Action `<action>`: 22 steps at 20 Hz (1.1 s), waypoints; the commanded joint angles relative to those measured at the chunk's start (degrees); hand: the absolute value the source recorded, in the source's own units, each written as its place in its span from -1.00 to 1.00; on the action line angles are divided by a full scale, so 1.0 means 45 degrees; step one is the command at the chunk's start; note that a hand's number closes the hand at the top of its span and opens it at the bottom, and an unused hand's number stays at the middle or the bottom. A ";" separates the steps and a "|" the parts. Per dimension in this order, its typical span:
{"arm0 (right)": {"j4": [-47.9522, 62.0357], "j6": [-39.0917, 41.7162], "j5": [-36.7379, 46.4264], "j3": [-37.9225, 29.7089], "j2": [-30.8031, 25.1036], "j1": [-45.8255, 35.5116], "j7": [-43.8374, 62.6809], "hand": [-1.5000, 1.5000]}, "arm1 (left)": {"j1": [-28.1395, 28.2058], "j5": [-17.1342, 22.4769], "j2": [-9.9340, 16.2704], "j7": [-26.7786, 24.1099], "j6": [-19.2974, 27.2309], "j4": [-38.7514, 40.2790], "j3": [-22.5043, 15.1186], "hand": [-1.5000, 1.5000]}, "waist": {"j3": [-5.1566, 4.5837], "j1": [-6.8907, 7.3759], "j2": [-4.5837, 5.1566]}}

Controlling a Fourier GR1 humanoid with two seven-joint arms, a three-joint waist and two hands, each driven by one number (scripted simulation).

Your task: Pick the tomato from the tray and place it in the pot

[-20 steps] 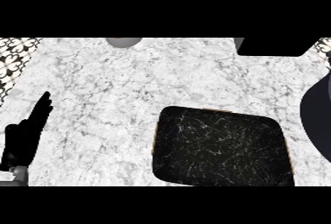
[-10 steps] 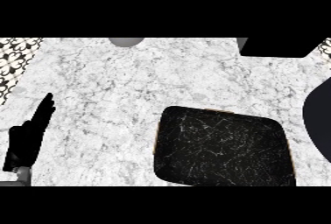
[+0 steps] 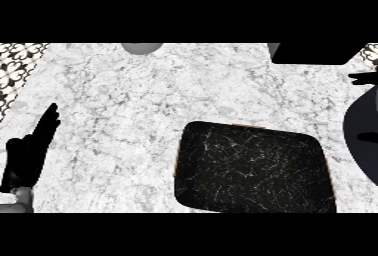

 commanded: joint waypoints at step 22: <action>0.1783 0.9066 -0.7346 -0.2193 -0.2717 0.0443 0.0958 -1.00 | 0.0565 -0.0197 -0.0456 -0.0441 0.0098 -0.0127 0.0029 0.00 | 0.0090 -0.0197 0.0091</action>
